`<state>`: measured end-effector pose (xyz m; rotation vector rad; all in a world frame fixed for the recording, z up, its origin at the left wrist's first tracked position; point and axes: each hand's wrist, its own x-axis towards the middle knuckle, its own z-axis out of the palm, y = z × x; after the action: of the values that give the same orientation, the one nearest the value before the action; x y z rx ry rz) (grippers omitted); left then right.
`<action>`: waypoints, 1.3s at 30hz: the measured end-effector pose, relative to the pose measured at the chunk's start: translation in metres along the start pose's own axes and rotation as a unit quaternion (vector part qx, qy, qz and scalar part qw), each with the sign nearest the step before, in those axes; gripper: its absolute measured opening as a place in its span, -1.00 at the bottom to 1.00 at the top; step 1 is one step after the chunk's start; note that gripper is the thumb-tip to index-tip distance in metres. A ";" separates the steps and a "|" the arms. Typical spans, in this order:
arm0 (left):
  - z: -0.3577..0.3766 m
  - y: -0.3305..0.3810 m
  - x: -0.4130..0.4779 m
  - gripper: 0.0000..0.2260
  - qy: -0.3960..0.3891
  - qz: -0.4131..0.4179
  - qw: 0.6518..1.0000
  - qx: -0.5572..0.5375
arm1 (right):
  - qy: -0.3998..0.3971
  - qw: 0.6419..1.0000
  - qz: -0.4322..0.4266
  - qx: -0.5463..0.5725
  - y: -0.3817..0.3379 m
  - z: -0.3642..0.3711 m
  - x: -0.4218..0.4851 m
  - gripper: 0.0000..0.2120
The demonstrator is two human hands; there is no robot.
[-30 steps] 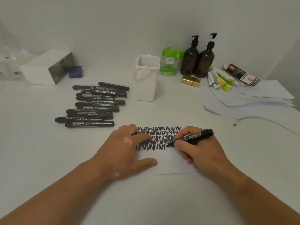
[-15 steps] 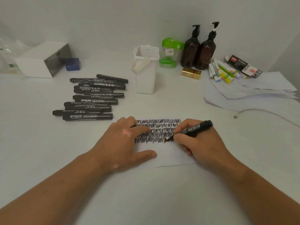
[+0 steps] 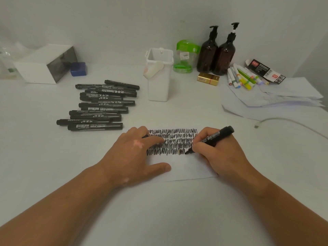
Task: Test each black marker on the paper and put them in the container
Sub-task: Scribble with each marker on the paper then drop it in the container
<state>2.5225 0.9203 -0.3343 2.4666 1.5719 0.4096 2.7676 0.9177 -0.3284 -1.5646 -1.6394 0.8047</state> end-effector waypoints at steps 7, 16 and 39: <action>-0.006 0.000 -0.003 -0.37 0.025 0.013 0.998 -0.059 | 0.085 0.961 0.014 0.264 -0.001 -0.013 0.007 -0.93; -0.015 -0.013 0.000 -0.58 0.141 -0.056 0.932 -0.328 | -0.034 0.951 -0.038 0.306 -0.046 -0.012 0.034 -0.89; -0.010 -0.018 -0.003 -0.83 0.087 -0.029 0.887 -0.453 | -0.111 0.946 -0.038 0.302 -0.037 0.016 0.014 -0.86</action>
<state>2.5028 0.9253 -0.3302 1.6748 1.1035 1.0836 2.7336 0.9299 -0.3048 -0.9974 -1.4014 1.3287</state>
